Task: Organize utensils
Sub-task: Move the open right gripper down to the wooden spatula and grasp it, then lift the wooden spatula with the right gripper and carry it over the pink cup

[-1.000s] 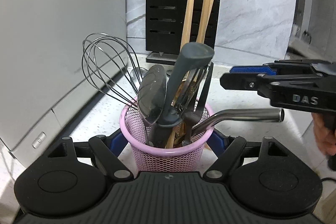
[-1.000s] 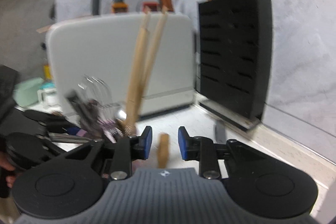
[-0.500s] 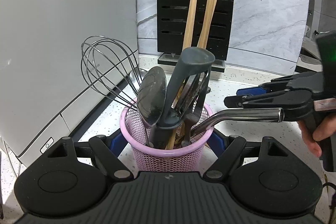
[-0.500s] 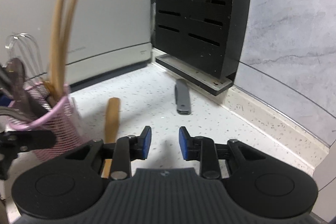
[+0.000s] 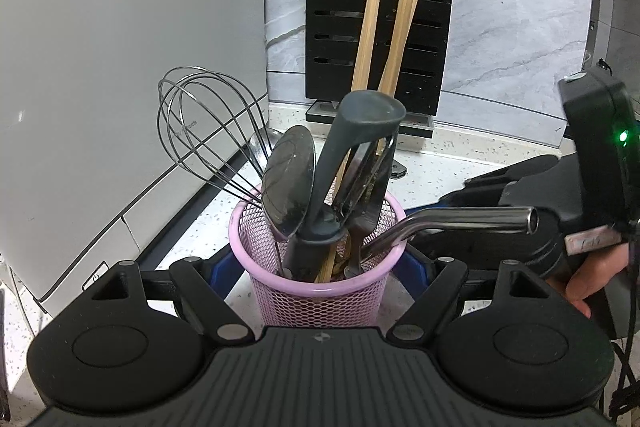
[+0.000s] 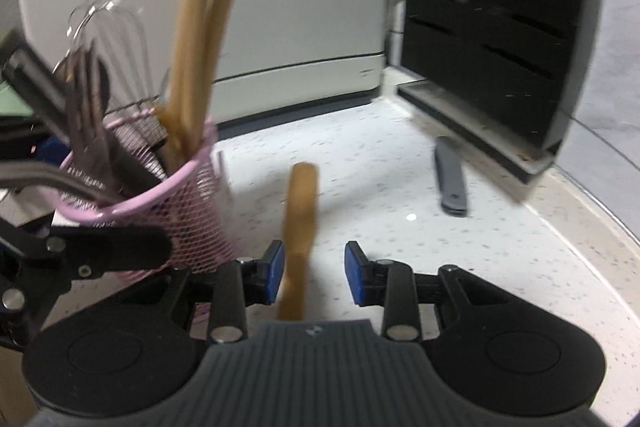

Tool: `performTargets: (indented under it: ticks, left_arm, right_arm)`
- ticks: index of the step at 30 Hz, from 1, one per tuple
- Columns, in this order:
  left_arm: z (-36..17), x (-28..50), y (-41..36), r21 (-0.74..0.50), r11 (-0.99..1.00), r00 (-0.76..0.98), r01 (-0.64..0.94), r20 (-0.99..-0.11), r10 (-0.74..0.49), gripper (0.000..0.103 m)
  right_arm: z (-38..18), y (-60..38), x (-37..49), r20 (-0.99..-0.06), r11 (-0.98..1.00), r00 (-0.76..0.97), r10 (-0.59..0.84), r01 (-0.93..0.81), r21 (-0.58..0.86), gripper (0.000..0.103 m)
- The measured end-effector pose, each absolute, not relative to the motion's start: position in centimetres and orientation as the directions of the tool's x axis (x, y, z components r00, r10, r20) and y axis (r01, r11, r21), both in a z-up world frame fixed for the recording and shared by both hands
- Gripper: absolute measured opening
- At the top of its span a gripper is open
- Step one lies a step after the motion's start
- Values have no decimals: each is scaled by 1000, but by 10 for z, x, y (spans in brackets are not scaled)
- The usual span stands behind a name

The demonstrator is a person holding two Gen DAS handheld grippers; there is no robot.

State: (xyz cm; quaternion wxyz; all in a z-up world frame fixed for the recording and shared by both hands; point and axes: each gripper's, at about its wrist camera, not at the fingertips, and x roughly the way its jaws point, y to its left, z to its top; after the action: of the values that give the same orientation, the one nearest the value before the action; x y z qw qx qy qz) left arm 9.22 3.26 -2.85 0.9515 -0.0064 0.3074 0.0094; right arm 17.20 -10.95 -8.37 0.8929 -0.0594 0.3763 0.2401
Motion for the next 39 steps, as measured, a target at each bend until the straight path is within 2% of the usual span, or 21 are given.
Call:
performTargets:
  ticks: [4, 5, 8, 18, 26, 39]
  left_arm:
    - [-28, 91, 34, -5, 1000, 811, -12, -584, 6, 91]
    - [-28, 91, 35, -8, 1000, 812, -11, -584, 4, 91]
    - [-27, 89, 38, -21, 1000, 813, -9, -583, -5, 91]
    - [-26, 80, 43, -29, 999, 814, 27, -580, -39, 91]
    - [-26, 68, 38, -46, 995, 810, 87, -578, -98, 91]
    - [-26, 69, 13, -43, 994, 806, 100, -582, -106, 91]
  right_arm:
    - [-90, -98, 169, -720, 863, 581, 380, -502, 50, 30]
    - [-91, -95, 168, -725, 860, 578, 374, -508, 38, 21]
    - [-92, -92, 166, -731, 856, 576, 365, -516, 20, 9]
    - [-83, -109, 150, -771, 844, 539, 339, -536, -4, 9]
    - [-77, -159, 131, -811, 840, 490, 321, -543, 4, 9]
    - [-71, -227, 97, -880, 838, 431, 199, -540, -75, 9]
